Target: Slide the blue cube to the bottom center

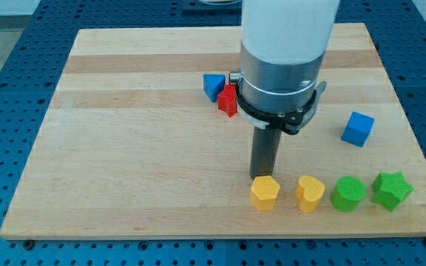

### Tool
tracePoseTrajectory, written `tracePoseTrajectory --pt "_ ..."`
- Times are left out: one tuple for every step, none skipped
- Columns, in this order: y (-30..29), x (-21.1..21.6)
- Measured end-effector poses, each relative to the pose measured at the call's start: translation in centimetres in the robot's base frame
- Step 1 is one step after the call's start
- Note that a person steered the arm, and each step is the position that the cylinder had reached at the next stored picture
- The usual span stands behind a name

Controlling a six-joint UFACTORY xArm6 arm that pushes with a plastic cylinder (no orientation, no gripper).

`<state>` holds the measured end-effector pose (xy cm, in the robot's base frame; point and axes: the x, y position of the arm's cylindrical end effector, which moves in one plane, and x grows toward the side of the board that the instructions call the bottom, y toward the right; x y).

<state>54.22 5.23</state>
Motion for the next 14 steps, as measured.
tracePoseTrajectory --pt "0.0 -0.9" --pt "1.4 -2.9" --pt "4.8 -3.0" --pt "9.0 -3.0" --pt "13.7 -3.0" --pt "17.4 -3.8" --pt "17.8 -6.2" --pt "17.4 -7.6" --pt "16.8 -9.1" --pt "15.0 -9.4" --pt "10.9 -9.4" --pt "7.7 -9.7" --pt "7.5 -12.1" --pt "5.9 -14.1"
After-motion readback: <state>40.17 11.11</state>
